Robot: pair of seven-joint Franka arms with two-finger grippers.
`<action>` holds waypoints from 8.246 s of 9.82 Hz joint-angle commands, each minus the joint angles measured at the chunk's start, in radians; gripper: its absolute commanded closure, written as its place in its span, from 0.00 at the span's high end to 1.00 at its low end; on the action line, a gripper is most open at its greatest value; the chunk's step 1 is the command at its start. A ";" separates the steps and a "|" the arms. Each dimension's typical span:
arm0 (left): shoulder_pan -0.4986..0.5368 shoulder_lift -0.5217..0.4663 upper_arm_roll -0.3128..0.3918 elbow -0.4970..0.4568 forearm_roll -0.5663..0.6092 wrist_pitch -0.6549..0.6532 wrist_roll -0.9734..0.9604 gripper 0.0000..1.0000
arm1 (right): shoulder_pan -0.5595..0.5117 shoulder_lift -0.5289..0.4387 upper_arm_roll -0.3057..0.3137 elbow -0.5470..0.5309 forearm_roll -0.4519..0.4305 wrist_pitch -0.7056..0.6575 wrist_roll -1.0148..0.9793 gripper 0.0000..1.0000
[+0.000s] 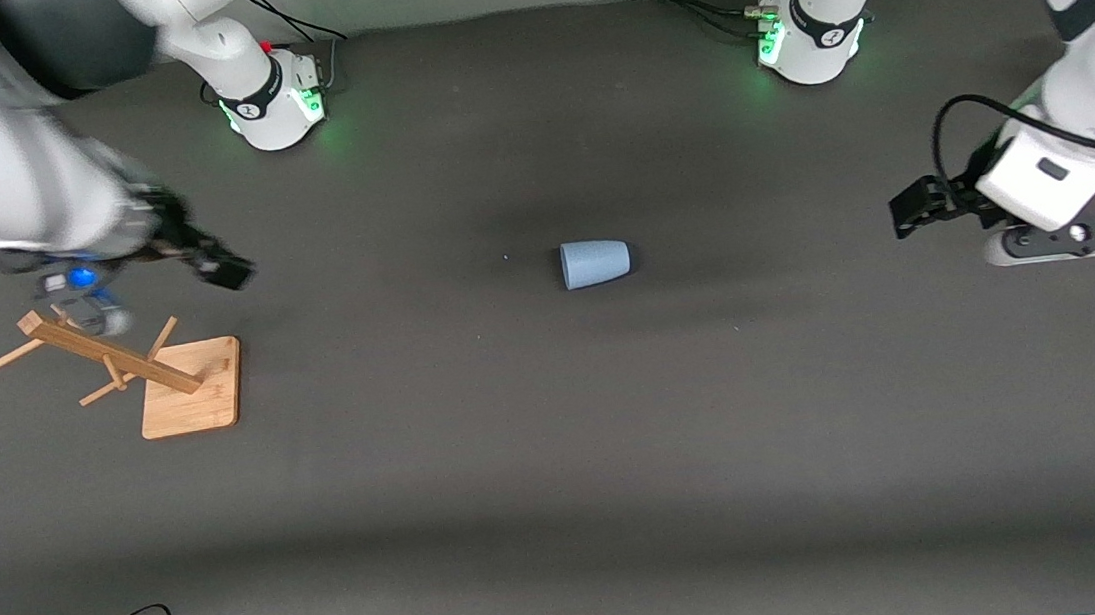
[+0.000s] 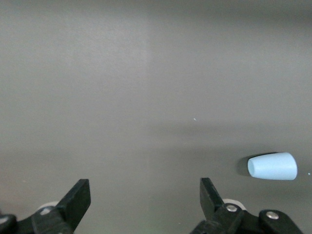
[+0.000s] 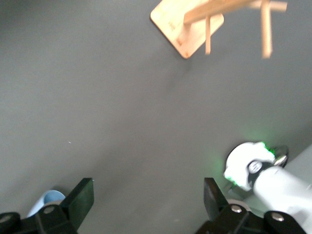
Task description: Rotate and upright cup with both arms
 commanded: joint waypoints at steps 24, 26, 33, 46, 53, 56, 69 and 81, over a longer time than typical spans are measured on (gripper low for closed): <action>-0.893 0.802 0.017 0.346 0.426 -0.051 -1.100 0.27 | -0.384 -0.164 0.161 -0.276 -0.057 0.399 -0.927 1.00; -0.882 0.801 0.017 0.352 0.425 -0.061 -1.062 0.00 | -0.384 -0.163 0.162 -0.273 -0.057 0.390 -0.918 1.00; -0.639 0.716 0.009 0.410 0.368 -0.179 -0.779 0.00 | -0.384 -0.161 0.162 -0.270 -0.046 0.389 -0.916 1.00; -0.498 0.205 0.006 -0.376 -0.155 0.701 -0.814 0.00 | -0.384 -0.161 0.162 -0.275 -0.046 0.389 -0.924 1.00; -0.674 0.356 0.007 -0.378 -0.098 0.814 -0.990 0.00 | -0.384 -0.160 0.162 -0.276 -0.046 0.389 -0.926 1.00; -0.677 0.356 0.009 -0.375 -0.094 0.808 -0.976 0.79 | -0.384 -0.160 0.162 -0.276 -0.046 0.390 -0.926 1.00; -0.039 0.051 0.038 -0.027 0.089 0.064 0.016 1.00 | -0.384 -0.160 0.161 -0.278 -0.046 0.390 -0.930 1.00; 0.069 -0.190 0.087 -0.156 0.061 0.001 0.217 1.00 | -0.384 -0.160 0.161 -0.278 -0.046 0.392 -0.930 1.00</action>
